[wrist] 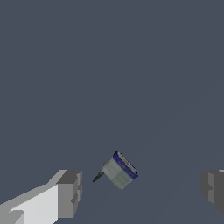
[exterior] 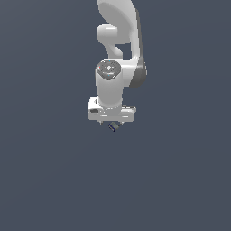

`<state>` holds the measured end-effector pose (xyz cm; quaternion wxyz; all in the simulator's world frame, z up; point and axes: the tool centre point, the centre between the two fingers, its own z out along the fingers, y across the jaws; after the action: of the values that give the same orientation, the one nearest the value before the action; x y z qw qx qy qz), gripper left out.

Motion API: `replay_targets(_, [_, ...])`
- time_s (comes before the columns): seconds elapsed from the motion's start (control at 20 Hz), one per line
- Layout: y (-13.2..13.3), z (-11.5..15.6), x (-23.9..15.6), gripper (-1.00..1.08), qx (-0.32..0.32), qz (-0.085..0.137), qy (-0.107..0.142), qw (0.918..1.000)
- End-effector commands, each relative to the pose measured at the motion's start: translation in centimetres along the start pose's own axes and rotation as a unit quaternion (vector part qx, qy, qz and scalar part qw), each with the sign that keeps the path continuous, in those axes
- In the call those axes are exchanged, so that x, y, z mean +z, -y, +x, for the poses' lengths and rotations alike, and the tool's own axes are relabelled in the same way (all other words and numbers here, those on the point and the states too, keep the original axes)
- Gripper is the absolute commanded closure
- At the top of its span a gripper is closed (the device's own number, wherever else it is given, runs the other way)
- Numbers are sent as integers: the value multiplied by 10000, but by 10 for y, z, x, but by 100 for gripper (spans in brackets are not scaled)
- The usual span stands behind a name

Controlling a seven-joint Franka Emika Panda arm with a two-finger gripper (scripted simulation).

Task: Pick up the object and move it to a goal position.

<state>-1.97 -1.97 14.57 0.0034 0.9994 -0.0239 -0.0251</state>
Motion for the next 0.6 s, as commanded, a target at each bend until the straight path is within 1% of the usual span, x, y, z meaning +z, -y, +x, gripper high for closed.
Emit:
replay_targets(0.0, [0,0,0,-92,0,0,0,10000])
replay_targets(0.55, [-16,9,-13,-92,111,80,-98,9999])
